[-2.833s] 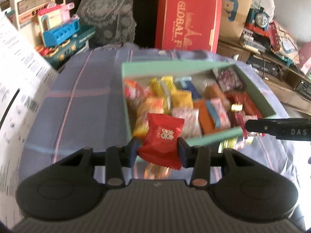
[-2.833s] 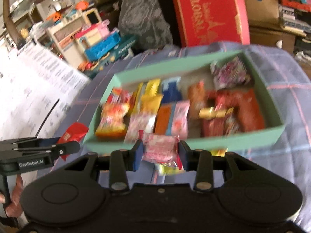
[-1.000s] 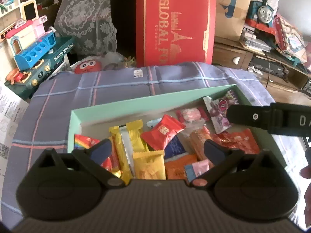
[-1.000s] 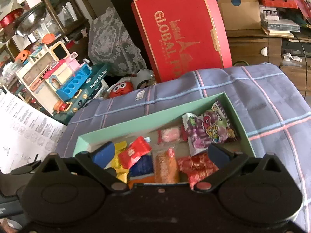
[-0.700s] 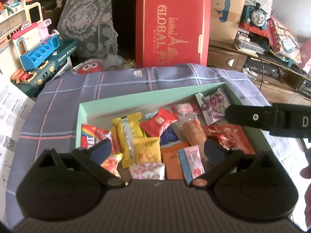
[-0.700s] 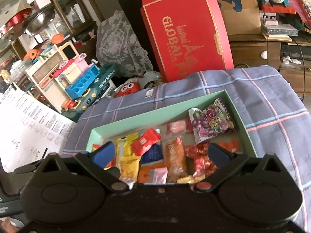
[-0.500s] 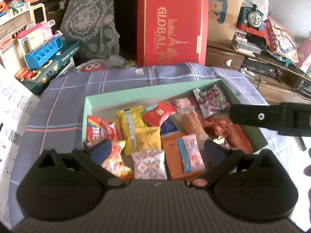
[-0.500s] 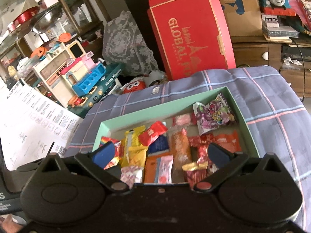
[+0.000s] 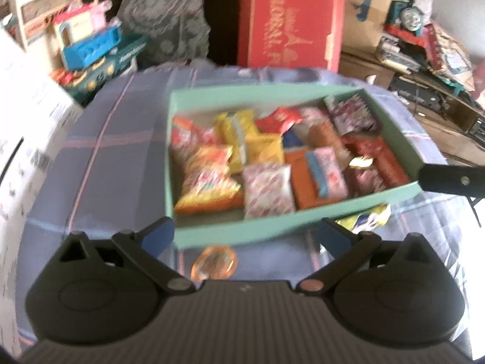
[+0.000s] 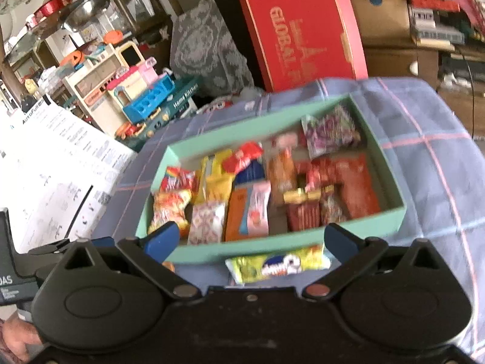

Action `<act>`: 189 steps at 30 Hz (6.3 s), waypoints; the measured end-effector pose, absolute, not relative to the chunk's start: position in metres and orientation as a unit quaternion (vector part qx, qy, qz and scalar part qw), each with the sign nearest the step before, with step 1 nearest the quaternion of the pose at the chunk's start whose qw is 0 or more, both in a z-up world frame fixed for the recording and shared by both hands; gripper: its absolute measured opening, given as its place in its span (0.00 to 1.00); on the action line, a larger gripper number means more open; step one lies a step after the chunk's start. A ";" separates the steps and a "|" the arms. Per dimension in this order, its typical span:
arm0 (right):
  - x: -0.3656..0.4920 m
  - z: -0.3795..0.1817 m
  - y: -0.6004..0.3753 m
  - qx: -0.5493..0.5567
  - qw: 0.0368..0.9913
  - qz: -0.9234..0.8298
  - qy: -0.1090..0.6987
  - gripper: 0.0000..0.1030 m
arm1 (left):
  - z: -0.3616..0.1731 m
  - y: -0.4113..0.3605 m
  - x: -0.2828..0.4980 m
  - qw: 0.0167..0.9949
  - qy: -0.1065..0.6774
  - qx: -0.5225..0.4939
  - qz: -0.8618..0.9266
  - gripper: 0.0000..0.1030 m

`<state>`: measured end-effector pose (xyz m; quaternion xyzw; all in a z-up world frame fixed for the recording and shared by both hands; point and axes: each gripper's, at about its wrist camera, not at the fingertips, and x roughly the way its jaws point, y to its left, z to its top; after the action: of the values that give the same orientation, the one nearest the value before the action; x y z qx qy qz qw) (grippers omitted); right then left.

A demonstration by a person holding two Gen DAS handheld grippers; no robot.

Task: Organize snacks
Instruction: 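Open both tools over the tray, then move toward the orange candy and yellow-green bar, then grasp the orange round jelly candy with the left tool while the right grasps the yellow-green bar, then lift and carry the orange candy over the tray with the left tool while the right carries the yellow-green bar, then release the orange candy into the tray with the left tool while the right releases the yellow-green bar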

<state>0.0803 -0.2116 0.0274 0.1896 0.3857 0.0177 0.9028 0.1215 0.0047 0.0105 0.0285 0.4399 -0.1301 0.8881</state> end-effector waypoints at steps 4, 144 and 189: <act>0.077 0.003 -0.211 0.198 0.889 0.011 0.412 1.00 | -0.013 0.020 0.122 0.879 0.464 0.015 -0.113 1.00; 0.069 -0.033 -0.146 0.147 0.886 0.063 0.434 0.20 | -0.032 0.055 0.081 0.876 0.468 0.020 -0.113 0.34; 0.266 -0.008 -0.225 0.184 0.897 -0.006 0.402 1.00 | -0.009 -0.026 0.313 0.895 0.438 0.060 -0.065 1.00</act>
<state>0.2658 -0.2248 -0.0077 0.1838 0.4017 -0.0059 0.8971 0.3129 -0.0257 -0.0092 0.0605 0.4379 -0.0648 0.8946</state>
